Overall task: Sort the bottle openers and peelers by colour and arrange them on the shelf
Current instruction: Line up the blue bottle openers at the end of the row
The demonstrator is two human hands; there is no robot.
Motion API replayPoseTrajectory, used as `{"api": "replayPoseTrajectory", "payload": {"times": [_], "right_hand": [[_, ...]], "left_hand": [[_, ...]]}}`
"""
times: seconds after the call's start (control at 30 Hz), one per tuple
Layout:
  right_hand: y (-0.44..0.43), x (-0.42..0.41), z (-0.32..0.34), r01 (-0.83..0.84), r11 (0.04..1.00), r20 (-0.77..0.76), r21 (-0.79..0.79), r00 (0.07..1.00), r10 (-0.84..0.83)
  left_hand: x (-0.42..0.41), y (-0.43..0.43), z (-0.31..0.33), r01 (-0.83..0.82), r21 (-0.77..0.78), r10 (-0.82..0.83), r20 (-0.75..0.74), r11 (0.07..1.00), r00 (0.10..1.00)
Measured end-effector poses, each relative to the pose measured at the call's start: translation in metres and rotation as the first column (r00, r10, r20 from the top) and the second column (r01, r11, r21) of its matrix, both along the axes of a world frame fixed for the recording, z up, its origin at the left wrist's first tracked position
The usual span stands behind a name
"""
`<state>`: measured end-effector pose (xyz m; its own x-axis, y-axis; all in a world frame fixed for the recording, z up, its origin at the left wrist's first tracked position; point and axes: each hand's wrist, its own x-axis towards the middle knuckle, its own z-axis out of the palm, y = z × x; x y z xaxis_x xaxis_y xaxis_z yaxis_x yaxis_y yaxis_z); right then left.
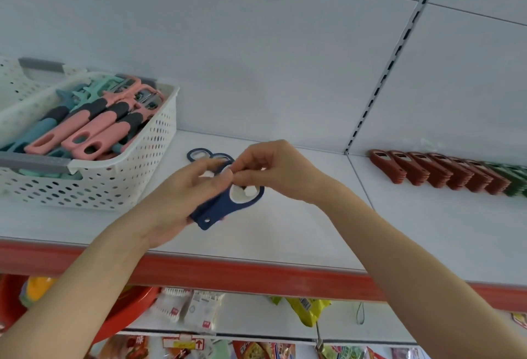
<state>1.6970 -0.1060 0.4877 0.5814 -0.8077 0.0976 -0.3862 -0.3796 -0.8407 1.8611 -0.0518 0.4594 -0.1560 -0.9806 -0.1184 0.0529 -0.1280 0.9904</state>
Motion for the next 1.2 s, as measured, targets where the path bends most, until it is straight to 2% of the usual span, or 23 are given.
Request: {"api": "replayPoseTrajectory", "payload": {"times": [0.1, 0.17, 0.23, 0.3, 0.37, 0.5, 0.57, 0.67, 0.73, 0.77, 0.9, 1.03, 1.13, 1.2], "right_hand": [[-0.007, 0.012, -0.005, 0.111, 0.985, 0.050, -0.132, 0.993, -0.105], [-0.017, 0.014, -0.011, 0.233, 0.949, 0.008, -0.211, 0.971, -0.237], [-0.028, 0.012, -0.022, 0.291, 0.924, -0.187, -0.248, 0.921, -0.340], [-0.034, 0.012, -0.033, 0.262, 0.942, -0.433, -0.209, 0.839, -0.330], [-0.036, 0.015, -0.041, 0.216, 0.956, -0.540, -0.199, 0.789, -0.291], [-0.040, 0.017, -0.048, 0.223, 0.936, -0.480, -0.271, 0.812, -0.332], [-0.040, 0.012, -0.047, 0.309, 0.930, -0.379, -0.197, 0.851, -0.363], [-0.028, 0.010, -0.037, 0.419, 0.907, -0.115, -0.036, 0.900, -0.420], [-0.014, 0.016, -0.028, 0.364, 0.931, -0.010, 0.020, 0.931, -0.364], [-0.007, 0.020, -0.025, 0.302, 0.953, -0.007, 0.019, 0.953, -0.302], [0.001, 0.032, -0.020, 0.113, 0.993, -0.057, 0.035, 0.992, -0.111], [-0.028, 0.040, -0.026, 0.218, 0.971, -0.108, -0.093, 0.968, -0.228], [-0.046, 0.052, -0.036, 0.173, 0.948, -0.357, -0.268, 0.896, -0.264], [-0.051, 0.059, -0.044, 0.108, 0.949, -0.516, -0.296, 0.818, -0.254]], "left_hand": [[-0.001, 0.003, -0.002, -0.072, -0.004, 0.072, 0.004, 0.997, 0.997], [0.003, 0.005, -0.006, -0.178, 0.036, 0.179, -0.032, 0.983, 0.983], [0.007, 0.005, -0.010, -0.256, 0.069, 0.262, -0.101, 0.964, 0.960], [0.010, 0.007, -0.014, -0.288, 0.080, 0.297, -0.166, 0.954, 0.940], [0.011, 0.007, -0.016, -0.305, 0.085, 0.315, -0.167, 0.949, 0.934], [0.008, 0.006, -0.018, -0.346, 0.090, 0.357, -0.171, 0.934, 0.918], [0.008, 0.004, -0.019, -0.380, 0.092, 0.391, -0.193, 0.920, 0.900], [0.005, -0.002, -0.020, -0.409, 0.128, 0.429, -0.281, 0.903, 0.858], [0.001, -0.007, -0.020, -0.387, 0.138, 0.411, -0.358, 0.912, 0.838], [-0.001, -0.009, -0.020, -0.362, 0.134, 0.385, -0.389, 0.923, 0.837], [-0.002, -0.013, -0.020, -0.360, 0.101, 0.368, -0.418, 0.928, 0.831], [0.005, -0.009, -0.019, -0.448, 0.135, 0.459, -0.430, 0.884, 0.777], [0.010, -0.006, -0.018, -0.465, 0.157, 0.483, -0.443, 0.871, 0.756], [0.012, -0.003, -0.019, -0.458, 0.174, 0.484, -0.447, 0.872, 0.752]]}}
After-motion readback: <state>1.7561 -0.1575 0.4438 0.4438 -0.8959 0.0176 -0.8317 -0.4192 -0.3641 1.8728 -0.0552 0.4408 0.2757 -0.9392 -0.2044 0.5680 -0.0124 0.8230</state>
